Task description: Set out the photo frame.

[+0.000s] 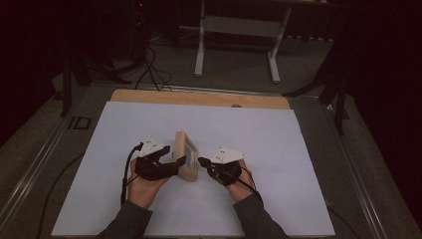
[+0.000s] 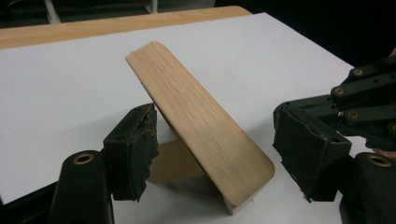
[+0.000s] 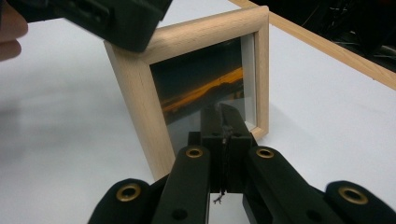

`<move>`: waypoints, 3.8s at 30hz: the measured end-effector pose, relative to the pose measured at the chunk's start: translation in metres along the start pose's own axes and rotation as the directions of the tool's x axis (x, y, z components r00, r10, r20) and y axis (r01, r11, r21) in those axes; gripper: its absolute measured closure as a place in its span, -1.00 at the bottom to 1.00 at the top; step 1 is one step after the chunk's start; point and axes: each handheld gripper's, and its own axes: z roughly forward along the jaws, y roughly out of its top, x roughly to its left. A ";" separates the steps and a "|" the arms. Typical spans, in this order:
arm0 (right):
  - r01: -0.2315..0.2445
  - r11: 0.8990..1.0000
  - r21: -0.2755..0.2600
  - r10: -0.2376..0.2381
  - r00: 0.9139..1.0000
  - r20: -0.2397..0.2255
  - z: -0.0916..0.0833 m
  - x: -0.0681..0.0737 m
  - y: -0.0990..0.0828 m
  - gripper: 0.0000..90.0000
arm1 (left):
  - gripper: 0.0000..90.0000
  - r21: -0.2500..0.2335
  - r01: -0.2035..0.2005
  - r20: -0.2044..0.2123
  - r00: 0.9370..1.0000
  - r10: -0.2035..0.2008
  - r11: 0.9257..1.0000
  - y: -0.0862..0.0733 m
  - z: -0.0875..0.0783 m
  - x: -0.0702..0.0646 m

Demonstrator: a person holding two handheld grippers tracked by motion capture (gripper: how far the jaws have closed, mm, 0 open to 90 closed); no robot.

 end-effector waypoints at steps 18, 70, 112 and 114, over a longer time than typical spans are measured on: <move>-0.002 1.000 -0.007 0.002 1.000 0.006 -0.003 -0.002 0.001 0.98 | -0.26 0.056 0.024 0.012 1.000 -0.025 0.998 -0.008 0.016 0.000; -0.029 0.997 -0.065 0.033 0.998 0.051 -0.019 -0.016 0.006 0.98 | 0.24 0.097 -0.024 0.052 0.998 0.019 0.995 -0.008 0.019 -0.009; -0.079 0.988 -0.133 0.096 0.987 0.126 -0.041 -0.035 0.009 0.98 | 0.34 0.058 -0.336 0.201 0.926 0.318 0.940 -0.015 0.026 -0.056; -0.084 0.988 -0.131 0.101 0.986 0.129 -0.040 -0.037 0.007 0.98 | 0.34 0.057 -0.341 0.207 0.924 0.323 0.938 -0.015 0.026 -0.057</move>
